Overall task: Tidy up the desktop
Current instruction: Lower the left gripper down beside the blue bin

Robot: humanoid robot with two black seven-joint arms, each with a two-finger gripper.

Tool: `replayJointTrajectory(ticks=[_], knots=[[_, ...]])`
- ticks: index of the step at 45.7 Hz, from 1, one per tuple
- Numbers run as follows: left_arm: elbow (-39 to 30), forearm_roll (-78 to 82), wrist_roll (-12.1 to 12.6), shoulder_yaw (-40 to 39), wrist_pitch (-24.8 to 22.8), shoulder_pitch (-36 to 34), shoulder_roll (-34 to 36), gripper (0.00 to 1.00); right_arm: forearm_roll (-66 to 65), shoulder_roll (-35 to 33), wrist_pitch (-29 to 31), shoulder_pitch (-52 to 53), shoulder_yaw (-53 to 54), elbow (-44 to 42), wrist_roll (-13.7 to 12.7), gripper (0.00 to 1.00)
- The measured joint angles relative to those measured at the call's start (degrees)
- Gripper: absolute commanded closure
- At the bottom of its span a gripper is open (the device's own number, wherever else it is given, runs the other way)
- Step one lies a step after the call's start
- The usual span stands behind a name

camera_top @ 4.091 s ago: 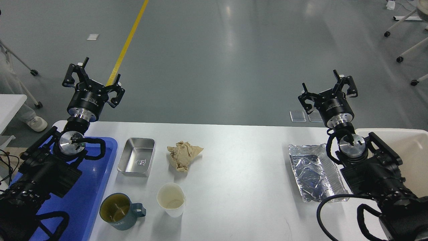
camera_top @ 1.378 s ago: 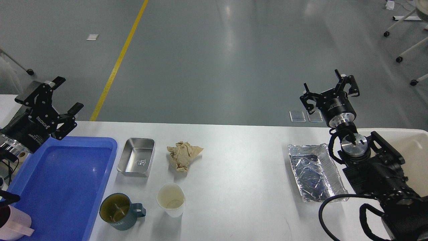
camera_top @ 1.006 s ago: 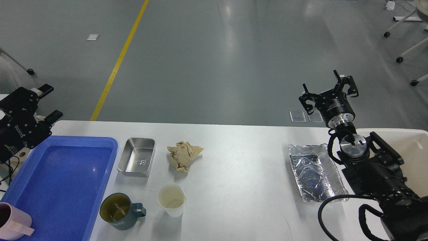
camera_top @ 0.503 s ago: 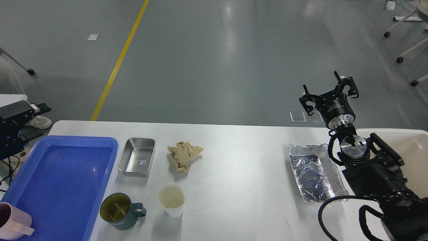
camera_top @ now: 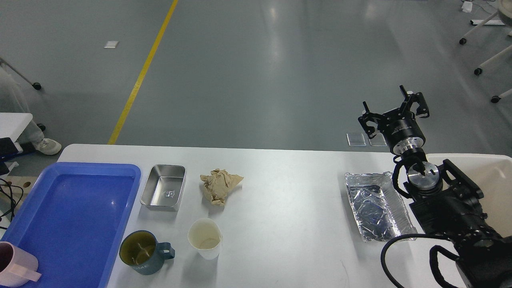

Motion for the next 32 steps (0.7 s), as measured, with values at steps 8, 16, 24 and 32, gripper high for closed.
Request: replayJointTrajectory(ticks=[8, 16, 24, 32], knots=[[-0.4, 3.3, 0.0, 1.6, 0.0, -0.1, 3.2, 0.13, -0.1, 0.0, 0.0, -0.3, 0.0, 0.0, 0.0, 0.00], [-0.5, 7.9, 0.0, 2.5, -0.5, -0.1, 4.3, 0.12, -0.1, 0.0, 0.0, -0.6, 0.0, 0.0, 0.0, 0.00], [-0.5, 8.3, -1.4, 2.5, -2.4, -0.5, 5.3, 0.12, -0.1, 0.0, 0.1, -0.9, 0.0, 0.0, 0.0, 0.00], [-0.6, 8.3, -8.0, 2.1, -8.6, -2.1, 6.1, 0.10, -0.1, 0.0, 0.1, -1.1, 0.0, 0.0, 0.0, 0.00]])
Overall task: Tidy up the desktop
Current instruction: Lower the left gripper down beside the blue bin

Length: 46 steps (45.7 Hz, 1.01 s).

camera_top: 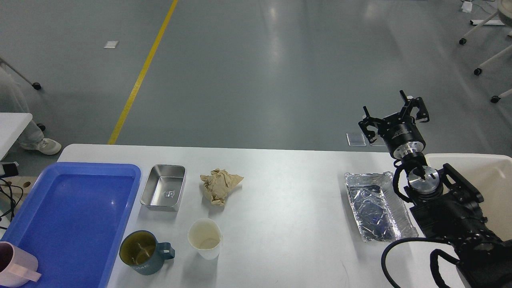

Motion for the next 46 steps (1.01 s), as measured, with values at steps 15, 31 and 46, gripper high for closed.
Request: replayJointTrajectory(ticks=[15, 31, 46], knots=[[0.4, -0.2, -0.5, -0.3, -16.4, -5.7, 0.8, 0.06, 0.0, 0.0, 0.0, -0.3, 0.0, 0.0, 0.0, 0.00], [0.6, -0.2, 8.3, -0.6, -24.5, -12.4, 1.2, 0.04, 0.0, -0.1, 0.1, -0.7, 0.0, 0.0, 0.0, 0.00], [2.4, 0.4, 11.5, 0.6, -17.9, -10.2, -8.7, 0.05, 0.0, 0.1, 0.2, -0.7, -0.1, 0.0, 0.0, 0.00]])
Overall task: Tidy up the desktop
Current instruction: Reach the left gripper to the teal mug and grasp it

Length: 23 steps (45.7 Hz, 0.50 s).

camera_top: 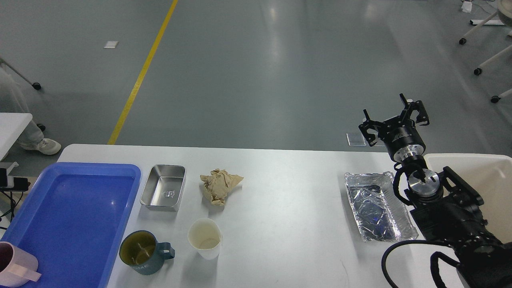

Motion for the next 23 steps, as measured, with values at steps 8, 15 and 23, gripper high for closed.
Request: replayJointTrajectory(ticks=[8, 15, 23], knots=[[2.7, 2.3, 0.2, 1.4, 3.1, 2.4, -7.2, 0.07, 0.0, 0.0, 0.0, 0.1, 0.0, 0.0, 0.0, 0.00], [3.7, 8.6, 0.2, 4.6, 8.0, 2.9, -13.3, 0.12, -0.2, 0.0, -0.1, 0.2, 0.0, 0.0, 0.0, 0.00], [4.6, 15.2, 0.1, 8.8, 13.2, 3.0, -19.1, 0.17, -0.6, 0.1, -0.3, 0.4, 0.0, 0.0, 0.0, 0.00]])
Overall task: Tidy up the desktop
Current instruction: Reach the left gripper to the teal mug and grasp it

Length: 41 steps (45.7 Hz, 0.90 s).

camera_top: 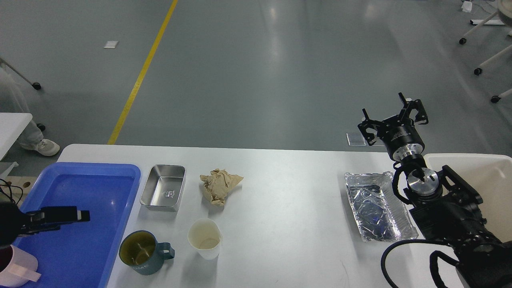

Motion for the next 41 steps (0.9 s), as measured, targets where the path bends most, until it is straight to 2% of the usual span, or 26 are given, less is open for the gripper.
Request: replayJointTrajectory(ticks=[17, 26, 33, 41], knots=[[2.6, 7.8, 0.0, 4.2, 5.5, -0.2, -7.9, 0.26, -0.1, 0.1, -0.2, 0.1, 0.0, 0.0, 0.1, 0.00], [6.0, 8.7, 0.0, 6.6, 6.1, -1.0, -12.6, 0.33, -0.1, 0.1, -0.3, 0.4, -0.1, 0.0, 0.1, 0.00], [8.4, 9.5, 0.0, 7.5, 6.2, -1.4, -16.7, 0.34, -0.2, 0.0, -0.3, 0.6, -0.1, 0.0, 0.1, 0.00], [9.1, 9.7, 0.0, 8.2, 6.2, -1.6, -18.2, 0.37, -0.2, -0.2, -0.3, 0.5, -0.1, 0.0, 0.1, 0.00]])
